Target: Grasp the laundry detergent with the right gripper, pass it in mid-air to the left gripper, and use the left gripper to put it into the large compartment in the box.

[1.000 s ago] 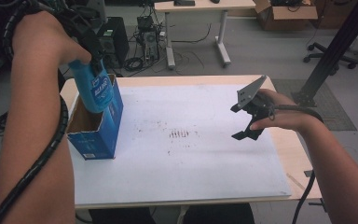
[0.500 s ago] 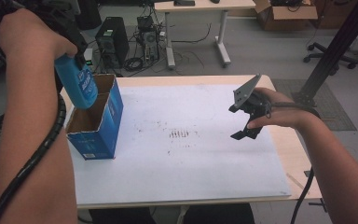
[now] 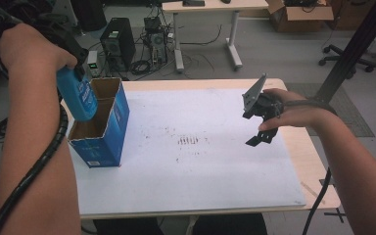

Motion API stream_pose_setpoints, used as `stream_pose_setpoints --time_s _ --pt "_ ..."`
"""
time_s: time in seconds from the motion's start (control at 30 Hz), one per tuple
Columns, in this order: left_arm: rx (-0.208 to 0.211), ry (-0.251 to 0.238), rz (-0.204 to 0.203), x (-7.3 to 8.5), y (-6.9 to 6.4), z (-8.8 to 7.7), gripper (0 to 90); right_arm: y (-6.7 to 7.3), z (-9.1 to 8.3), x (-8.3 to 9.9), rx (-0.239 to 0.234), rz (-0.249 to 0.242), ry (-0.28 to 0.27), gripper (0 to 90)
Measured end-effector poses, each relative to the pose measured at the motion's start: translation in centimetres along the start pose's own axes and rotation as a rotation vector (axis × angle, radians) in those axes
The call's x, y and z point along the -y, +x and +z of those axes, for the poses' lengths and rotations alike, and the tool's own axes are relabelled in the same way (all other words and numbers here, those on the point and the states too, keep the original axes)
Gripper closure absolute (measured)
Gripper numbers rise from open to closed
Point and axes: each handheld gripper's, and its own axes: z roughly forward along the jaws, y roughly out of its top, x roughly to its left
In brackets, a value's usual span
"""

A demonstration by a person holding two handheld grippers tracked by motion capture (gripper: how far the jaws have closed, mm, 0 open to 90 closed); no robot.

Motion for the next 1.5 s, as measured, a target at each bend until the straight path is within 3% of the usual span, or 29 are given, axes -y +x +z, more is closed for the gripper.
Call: stream_pose_setpoints --time_s 0.1,0.63,1.33,1.37,1.5 --pt "-0.005 0.014 0.004 -0.2 0.0 1.0 38.1 0.0 -0.3 -0.3 -0.007 0.0 0.037 3.4" --pt "0.006 0.052 0.005 -0.5 -0.4 5.4 38.1 -0.2 -0.8 -0.6 -0.02 0.027 0.087 3.5" --pt "0.019 0.086 0.029 -0.8 -1.1 12.7 38.1 -0.3 -0.2 -0.3 -0.021 0.034 0.077 3.5" --pt "0.014 0.094 0.03 -0.8 -1.1 13.7 38.1 -0.2 -0.1 -0.2 -0.019 0.036 0.075 3.4" --pt "0.014 0.102 0.028 -0.8 -1.0 14.6 38.1 -0.3 0.0 -0.2 -0.022 0.039 0.07 3.4"
